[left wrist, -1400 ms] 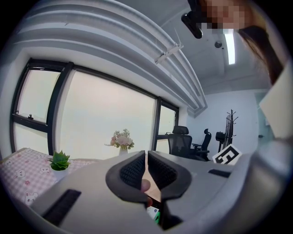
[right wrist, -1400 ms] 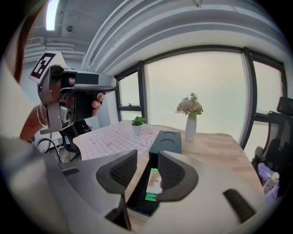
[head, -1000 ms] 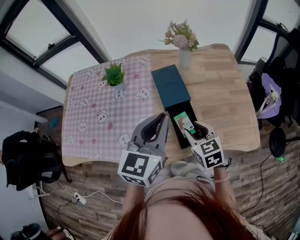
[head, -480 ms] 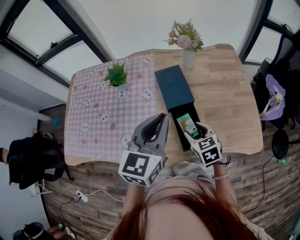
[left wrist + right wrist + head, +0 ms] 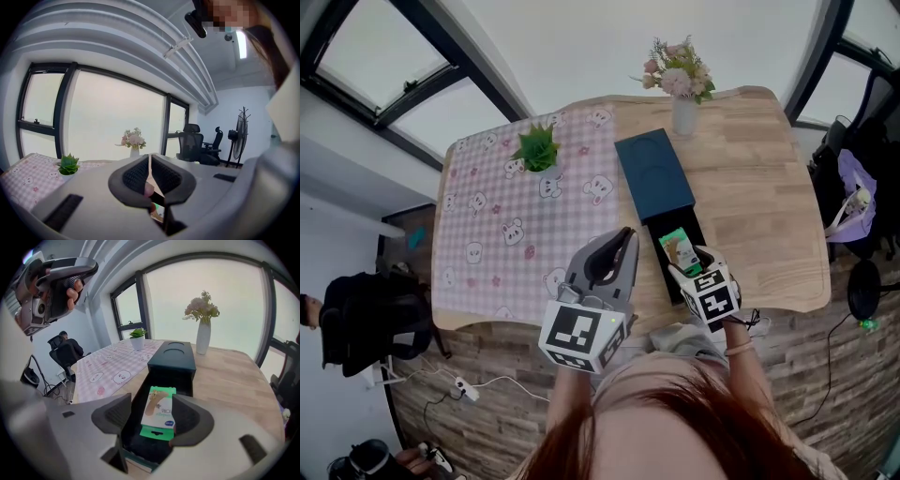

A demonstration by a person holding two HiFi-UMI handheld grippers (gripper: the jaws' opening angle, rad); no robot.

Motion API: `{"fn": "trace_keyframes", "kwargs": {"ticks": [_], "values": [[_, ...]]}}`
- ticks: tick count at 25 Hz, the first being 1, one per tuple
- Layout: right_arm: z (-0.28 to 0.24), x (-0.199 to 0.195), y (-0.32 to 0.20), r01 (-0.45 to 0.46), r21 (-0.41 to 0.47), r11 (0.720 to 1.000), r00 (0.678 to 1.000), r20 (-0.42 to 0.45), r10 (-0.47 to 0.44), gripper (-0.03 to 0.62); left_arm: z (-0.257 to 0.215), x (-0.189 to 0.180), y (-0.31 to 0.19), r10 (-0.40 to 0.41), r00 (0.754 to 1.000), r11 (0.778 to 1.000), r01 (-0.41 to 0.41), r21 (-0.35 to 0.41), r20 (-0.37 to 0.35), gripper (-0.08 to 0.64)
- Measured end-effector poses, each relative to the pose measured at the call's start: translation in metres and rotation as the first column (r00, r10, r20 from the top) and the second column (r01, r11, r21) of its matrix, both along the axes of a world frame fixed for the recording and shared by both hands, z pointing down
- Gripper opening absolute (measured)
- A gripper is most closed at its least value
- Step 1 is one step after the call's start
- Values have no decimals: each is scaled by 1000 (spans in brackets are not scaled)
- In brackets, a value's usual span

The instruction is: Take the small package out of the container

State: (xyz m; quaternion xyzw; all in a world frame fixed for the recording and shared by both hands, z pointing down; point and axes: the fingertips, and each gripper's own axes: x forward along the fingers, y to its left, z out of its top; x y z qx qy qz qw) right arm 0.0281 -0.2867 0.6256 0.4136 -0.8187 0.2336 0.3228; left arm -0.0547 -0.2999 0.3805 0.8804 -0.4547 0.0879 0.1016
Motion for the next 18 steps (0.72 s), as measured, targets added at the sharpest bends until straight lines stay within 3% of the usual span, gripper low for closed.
{"fn": "trace_keyframes", "kwargs": {"ticks": [18], "values": [[44,-1,-12,-33,-99,995,998,-48,28,318,11,-12,-11,-26,1000,999,26,-33,13,21]]}}
